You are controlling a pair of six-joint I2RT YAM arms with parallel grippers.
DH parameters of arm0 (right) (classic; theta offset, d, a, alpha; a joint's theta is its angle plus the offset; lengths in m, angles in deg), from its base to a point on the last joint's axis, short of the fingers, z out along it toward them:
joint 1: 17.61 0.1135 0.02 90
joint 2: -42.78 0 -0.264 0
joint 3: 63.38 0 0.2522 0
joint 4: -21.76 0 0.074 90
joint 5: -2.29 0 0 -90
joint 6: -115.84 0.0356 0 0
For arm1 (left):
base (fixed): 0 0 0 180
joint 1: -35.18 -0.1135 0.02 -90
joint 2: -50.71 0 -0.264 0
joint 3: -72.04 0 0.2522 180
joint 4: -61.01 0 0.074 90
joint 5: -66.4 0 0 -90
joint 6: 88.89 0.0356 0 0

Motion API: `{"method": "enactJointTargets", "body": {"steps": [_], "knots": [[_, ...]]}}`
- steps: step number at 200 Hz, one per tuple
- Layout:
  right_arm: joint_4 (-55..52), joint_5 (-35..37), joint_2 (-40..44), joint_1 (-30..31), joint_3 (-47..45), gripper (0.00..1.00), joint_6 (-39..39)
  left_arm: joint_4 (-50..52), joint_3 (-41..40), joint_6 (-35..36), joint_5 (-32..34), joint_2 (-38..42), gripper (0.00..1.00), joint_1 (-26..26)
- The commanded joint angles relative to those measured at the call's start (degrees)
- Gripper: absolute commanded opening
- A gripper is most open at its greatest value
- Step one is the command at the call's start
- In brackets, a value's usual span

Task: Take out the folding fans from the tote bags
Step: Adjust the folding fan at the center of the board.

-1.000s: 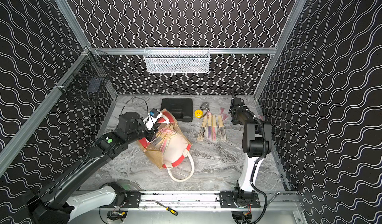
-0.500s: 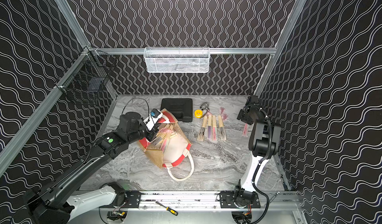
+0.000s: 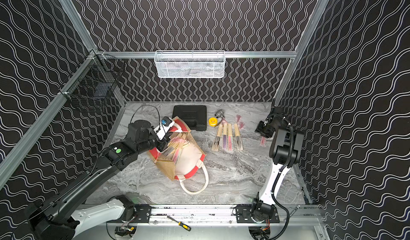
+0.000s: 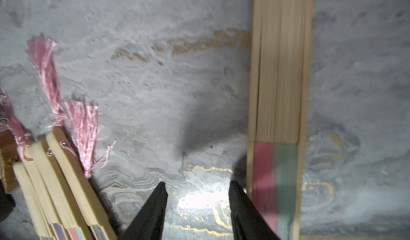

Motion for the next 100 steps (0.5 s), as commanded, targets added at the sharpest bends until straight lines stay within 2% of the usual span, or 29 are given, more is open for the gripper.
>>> {"method": "enactJointTargets", "body": {"steps": [1, 31, 75, 100], "knots": [[-0.14, -0.22, 0.85, -0.05, -0.99, 0.48, -0.45, -1.32, 0.2, 0.24, -1.01, 0.32, 0.0, 0.09], [-1.39, 2.46, 0.6, -0.06, -1.31, 0.48, -0.53, -1.33, 0.16, 0.37, -0.93, 0.54, 0.0, 0.12], [-4.46, 10.61, 1.17, -0.05, -0.6, 0.49, -0.8, -1.14, 0.44, 0.18, -1.29, 0.36, 0.0, 0.17], [-5.52, 11.62, 1.8, -0.04, -0.39, 0.5, -1.02, -1.14, 0.32, 0.18, -1.29, 0.58, 0.0, 0.18]]}}
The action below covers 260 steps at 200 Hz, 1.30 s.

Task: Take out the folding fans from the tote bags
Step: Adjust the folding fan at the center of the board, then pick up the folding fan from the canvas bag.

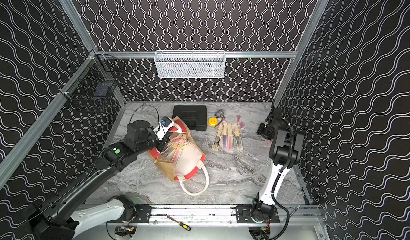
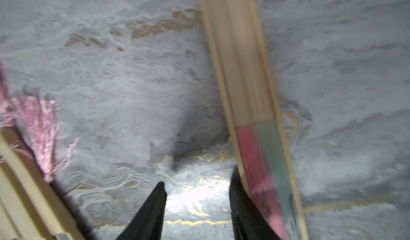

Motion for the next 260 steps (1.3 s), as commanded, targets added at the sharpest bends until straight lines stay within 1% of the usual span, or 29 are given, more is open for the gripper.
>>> {"method": "enactJointTargets", "body": {"steps": [1, 21, 38, 65, 89, 112, 118, 134, 155, 164, 178, 203, 212, 222, 242, 260], "knots": [[-3.53, 3.57, 0.9, -0.04, 0.42, 0.5, -0.61, -1.3, 0.34, 0.2, -0.71, 0.1, 0.0, 0.11], [-3.43, 3.23, 1.73, -0.06, 0.87, 0.5, -0.43, -1.38, 0.23, 0.2, -0.7, 0.32, 0.0, 0.13], [-3.48, 0.23, 2.16, -0.05, 1.7, 0.5, -0.3, -1.42, 0.23, 0.27, -0.62, 0.31, 0.0, 0.17], [-2.67, -6.23, 3.91, -0.01, 2.85, 0.5, 1.24, -1.43, 0.28, 0.2, -0.62, 0.35, 0.0, 0.17], [-0.95, -12.94, 6.42, 0.03, 2.64, 0.5, 4.92, -1.38, 0.28, 0.29, -0.53, 0.2, 0.0, 0.17], [4.4, -19.59, 12.01, 0.13, -1.42, 0.48, 13.54, -1.3, 0.37, 0.25, -0.45, -0.01, 0.0, 0.16], [6.43, -20.76, 15.29, 0.33, -3.37, 0.48, 15.82, -1.37, 0.34, 0.27, -0.44, -0.05, 0.0, 0.11], [14.13, -23.99, 23.5, 1.38, -10.97, 0.47, 24.22, -1.39, 0.28, 0.27, -0.19, -0.05, 0.0, 0.17], [27.73, -27.37, 37.46, 4.06, -25.02, 0.46, 35.8, -1.53, 0.1, 0.44, -0.01, -0.13, 0.0, 0.12], [32.79, -27.15, 43.75, 6.69, -29.86, 0.45, 39.34, -1.47, 0.1, 0.47, 0.33, -0.38, 0.0, 0.11], [36.82, -25.04, 52.6, 11.81, -37.3, 0.45, 41.88, -1.23, 0.19, 0.47, 0.57, -0.71, 0.0, 0.14], [36.17, -19.43, 64.99, 24.07, -45.1, 0.44, 43.27, -1.21, 0.27, 0.43, 0.73, -0.84, 0.0, 0.12], [36.27, -16.0, 69.73, 29.26, -48.69, 0.43, 44.96, -1.22, 0.28, 0.49, 0.91, -0.92, 0.0, 0.14], [37.35, -13.92, 74.17, 33.3, -52.27, 0.42, 47.1, -1.04, 0.47, 0.47, 1.02, -1.09, 0.0, 0.15], [39.0, -11.11, 79.38, 41.29, -57.7, 0.4, 51.07, -0.34, 1.01, 0.31, 0.89, -1.29, 0.0, 0.11], [39.46, -7.01, 80.25, 51.79, -59.93, 0.4, 53.28, -0.79, 0.65, 0.38, 0.85, -0.78, 0.0, 0.13]]}}
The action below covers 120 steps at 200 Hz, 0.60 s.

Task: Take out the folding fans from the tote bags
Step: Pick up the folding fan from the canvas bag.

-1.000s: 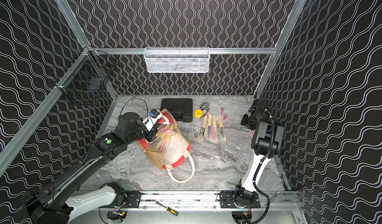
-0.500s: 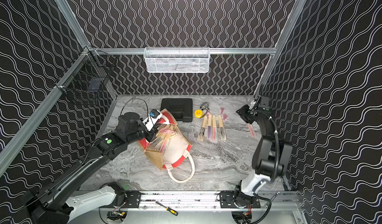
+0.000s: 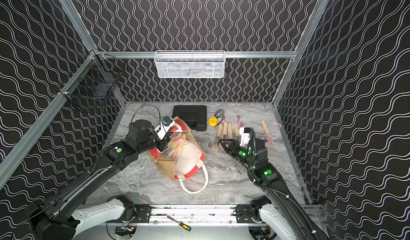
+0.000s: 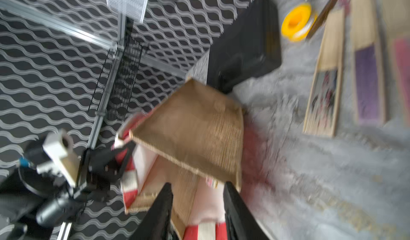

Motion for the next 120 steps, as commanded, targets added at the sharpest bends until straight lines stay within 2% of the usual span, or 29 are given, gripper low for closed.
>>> {"method": "enactJointTargets", "body": {"steps": [1, 27, 49, 71, 120], "knots": [[4.09, 7.01, 1.21, 9.68, -2.73, 0.4, 6.33, -0.93, 0.2, 0.36, -0.18, 0.13, 0.0, 0.08], [10.34, 16.74, -2.36, 24.74, -5.7, 0.4, 7.74, -0.57, 0.35, 0.45, -0.09, -0.35, 0.0, 0.06], [12.94, 23.14, -9.99, 32.79, -3.7, 0.4, 6.38, -0.53, 0.29, 0.53, 0.25, -0.62, 0.0, -0.01], [16.6, 24.7, -18.74, 36.3, -0.88, 0.41, 5.52, -0.44, 0.4, 0.44, -0.06, -0.78, 0.0, 0.1], [19.99, 30.54, -34.22, 37.99, 6.33, 0.46, 4.27, -0.82, 0.13, 0.62, -0.3, -0.16, 0.0, 0.11]]}}
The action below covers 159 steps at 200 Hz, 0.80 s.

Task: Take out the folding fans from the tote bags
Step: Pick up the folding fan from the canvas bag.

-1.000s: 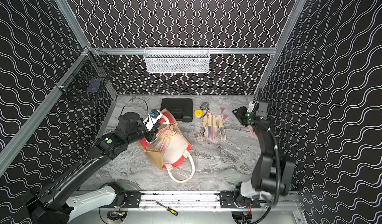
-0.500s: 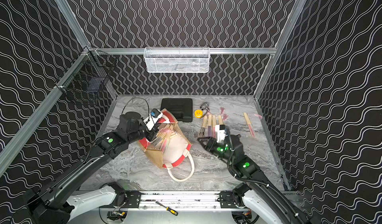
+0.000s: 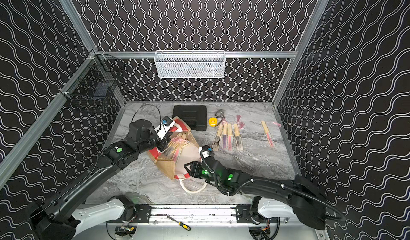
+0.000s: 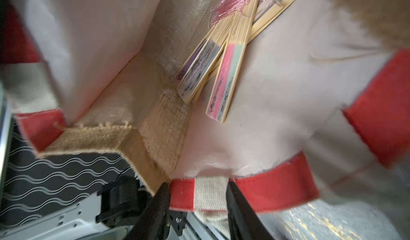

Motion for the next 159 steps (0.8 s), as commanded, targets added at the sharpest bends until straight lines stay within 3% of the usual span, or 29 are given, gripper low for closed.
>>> {"method": "enactJointTargets", "body": {"steps": [1, 59, 91, 159], "knots": [[3.88, 6.05, -5.2, 0.48, 3.84, 0.46, -0.92, -0.92, 0.23, 0.58, -0.48, 0.01, 0.0, 0.11], [-0.43, 11.84, -20.27, 0.49, 14.84, 0.54, -2.07, -0.94, 0.27, 0.53, -0.75, 0.3, 0.0, 0.06], [-3.24, 13.66, -25.09, 0.4, 19.64, 0.6, -1.94, -0.81, 0.47, 0.44, -1.06, 0.01, 0.0, 0.02], [-3.82, 15.27, -33.29, -0.18, 25.37, 0.61, -1.2, -0.72, 0.55, 0.35, -1.23, 0.05, 0.0, 0.09]]}}
